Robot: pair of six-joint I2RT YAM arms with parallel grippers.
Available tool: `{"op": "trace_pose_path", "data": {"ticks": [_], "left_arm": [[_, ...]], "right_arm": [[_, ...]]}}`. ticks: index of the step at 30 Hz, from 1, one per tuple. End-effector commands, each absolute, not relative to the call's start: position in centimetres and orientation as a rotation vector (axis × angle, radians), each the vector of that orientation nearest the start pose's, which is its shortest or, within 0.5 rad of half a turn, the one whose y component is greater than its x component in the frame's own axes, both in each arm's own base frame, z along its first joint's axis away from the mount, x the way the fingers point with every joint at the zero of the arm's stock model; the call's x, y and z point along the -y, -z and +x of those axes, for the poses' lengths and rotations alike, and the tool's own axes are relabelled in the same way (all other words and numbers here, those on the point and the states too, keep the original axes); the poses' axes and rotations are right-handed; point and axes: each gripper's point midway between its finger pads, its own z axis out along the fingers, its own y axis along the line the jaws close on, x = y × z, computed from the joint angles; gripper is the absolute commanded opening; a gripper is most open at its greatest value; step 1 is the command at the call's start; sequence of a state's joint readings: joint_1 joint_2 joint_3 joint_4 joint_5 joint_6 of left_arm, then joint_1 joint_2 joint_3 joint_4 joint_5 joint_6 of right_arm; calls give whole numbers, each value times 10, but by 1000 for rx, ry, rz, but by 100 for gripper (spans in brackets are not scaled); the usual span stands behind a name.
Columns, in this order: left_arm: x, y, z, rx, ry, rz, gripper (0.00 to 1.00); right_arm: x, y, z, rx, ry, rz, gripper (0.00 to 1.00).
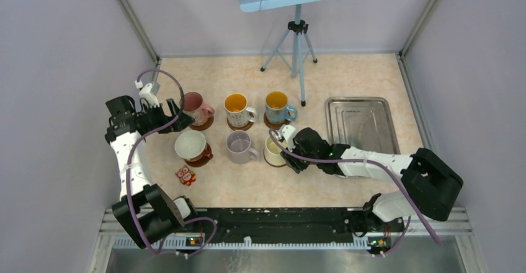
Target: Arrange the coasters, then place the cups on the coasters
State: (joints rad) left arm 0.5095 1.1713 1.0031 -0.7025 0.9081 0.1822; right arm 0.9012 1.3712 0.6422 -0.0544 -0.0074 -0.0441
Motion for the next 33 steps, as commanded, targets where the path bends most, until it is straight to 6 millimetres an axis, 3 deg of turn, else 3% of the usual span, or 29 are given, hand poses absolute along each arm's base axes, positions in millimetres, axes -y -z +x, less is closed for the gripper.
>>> {"op": "trace_pose_path", "data": {"ticks": [1, 7, 14, 20, 24, 28, 30, 33], "left_arm": [[-7, -211, 292, -2107, 703, 63, 99], [-7, -212, 292, -2105, 707, 63, 99], [-7, -213, 292, -2104, 711, 64, 99], [-6, -215, 292, -2101, 709, 71, 99], [-6, -215, 292, -2099, 705, 76, 99], [-6, -217, 292, -2096, 702, 80, 99], [-6, -216, 292, -2096, 703, 81, 99], [-7, -217, 292, -2094, 699, 85, 99]], "right_arm": [[-282, -78, 214, -2050, -476, -1097, 50], [-291, -104, 218, -2008, -493, -1124, 78], [-297, -148, 227, -1958, -513, -1144, 82], [-284, -178, 240, -1954, -627, -1112, 84], [-261, -191, 256, -1973, -643, -1057, 85], [-228, -191, 268, -2031, -598, -990, 85], [-207, -186, 276, -2074, -558, -951, 85], [-159, -173, 293, -2152, -469, -866, 85]]}}
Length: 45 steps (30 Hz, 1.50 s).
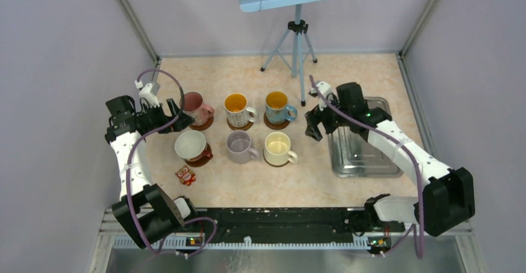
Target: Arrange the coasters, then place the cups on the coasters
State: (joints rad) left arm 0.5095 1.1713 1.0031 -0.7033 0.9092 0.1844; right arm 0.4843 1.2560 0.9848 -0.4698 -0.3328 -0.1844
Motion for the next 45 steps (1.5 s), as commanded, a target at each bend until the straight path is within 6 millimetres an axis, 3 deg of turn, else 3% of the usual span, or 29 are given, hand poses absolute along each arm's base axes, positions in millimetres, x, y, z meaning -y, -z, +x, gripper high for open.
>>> {"op": "trace_pose_path", "data": {"ticks": [1, 7, 12, 18, 25, 28, 33, 39, 45], "left_arm": [[-6, -217, 292, -2095, 701, 86, 99], [-6, -217, 292, -2092, 697, 95, 99], [-15, -212, 295, -2133, 651, 108, 99], [-32, -219, 311, -2175, 592, 171, 99], [-50, -233, 329, -2177, 486, 259, 99], [-48, -247, 337, -2157, 454, 285, 99], [-22, -247, 353, -2166, 325, 327, 99], [14, -241, 356, -2140, 303, 369, 99], [20, -234, 356, -2153, 314, 365, 99]], "right_arm": [[-141, -166, 298, -2184, -442, -839, 85], [-53, -130, 308, -2339, -409, -668, 83], [4, -122, 313, -2383, -454, -485, 83], [35, -116, 311, -2397, -481, -374, 82], [27, -119, 304, -2361, -510, -337, 82], [20, -127, 308, -2331, -563, -298, 82], [0, -143, 321, -2307, -590, -328, 82], [-36, -163, 329, -2248, -576, -436, 82], [-51, -160, 325, -2243, -580, -470, 82]]}}
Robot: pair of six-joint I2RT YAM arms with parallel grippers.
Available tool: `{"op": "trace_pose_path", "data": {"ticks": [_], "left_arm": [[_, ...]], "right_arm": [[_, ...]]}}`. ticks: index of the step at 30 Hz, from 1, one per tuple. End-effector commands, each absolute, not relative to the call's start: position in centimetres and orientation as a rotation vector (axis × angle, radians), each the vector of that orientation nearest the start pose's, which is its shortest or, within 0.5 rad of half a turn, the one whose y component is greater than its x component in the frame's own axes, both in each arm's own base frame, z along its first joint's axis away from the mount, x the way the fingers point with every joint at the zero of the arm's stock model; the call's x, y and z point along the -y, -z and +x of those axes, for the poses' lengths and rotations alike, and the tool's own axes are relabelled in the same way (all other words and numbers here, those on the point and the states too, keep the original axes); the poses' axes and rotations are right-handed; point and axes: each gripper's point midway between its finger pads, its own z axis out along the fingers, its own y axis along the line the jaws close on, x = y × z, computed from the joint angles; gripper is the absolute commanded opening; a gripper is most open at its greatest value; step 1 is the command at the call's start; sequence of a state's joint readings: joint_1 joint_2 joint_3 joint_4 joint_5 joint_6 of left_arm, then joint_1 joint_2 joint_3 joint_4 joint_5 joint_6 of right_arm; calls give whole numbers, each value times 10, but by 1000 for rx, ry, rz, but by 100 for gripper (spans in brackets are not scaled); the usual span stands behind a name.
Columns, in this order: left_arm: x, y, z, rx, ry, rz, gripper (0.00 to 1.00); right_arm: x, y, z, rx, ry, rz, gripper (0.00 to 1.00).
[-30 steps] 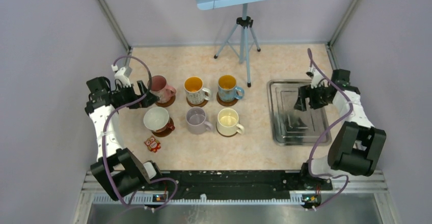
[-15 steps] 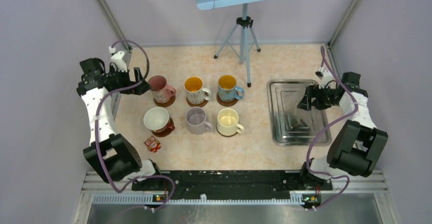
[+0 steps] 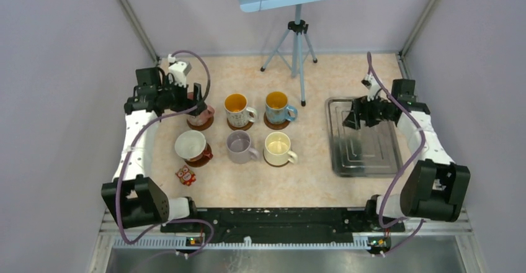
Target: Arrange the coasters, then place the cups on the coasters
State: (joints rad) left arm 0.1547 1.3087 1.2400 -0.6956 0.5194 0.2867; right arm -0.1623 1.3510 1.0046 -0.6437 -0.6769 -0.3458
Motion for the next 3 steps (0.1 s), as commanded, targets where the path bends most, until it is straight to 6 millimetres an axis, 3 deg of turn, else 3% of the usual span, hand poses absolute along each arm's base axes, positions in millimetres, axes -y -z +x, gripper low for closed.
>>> {"op": "trace_pose_path", "data": {"ticks": [1, 3], "left_arm": [[19, -234, 356, -2154, 307, 361, 99], [18, -234, 357, -2154, 294, 351, 99]], "right_arm": [[-53, -160, 325, -2244, -584, -471, 82], [-55, -161, 326, -2242, -584, -476, 82]]}}
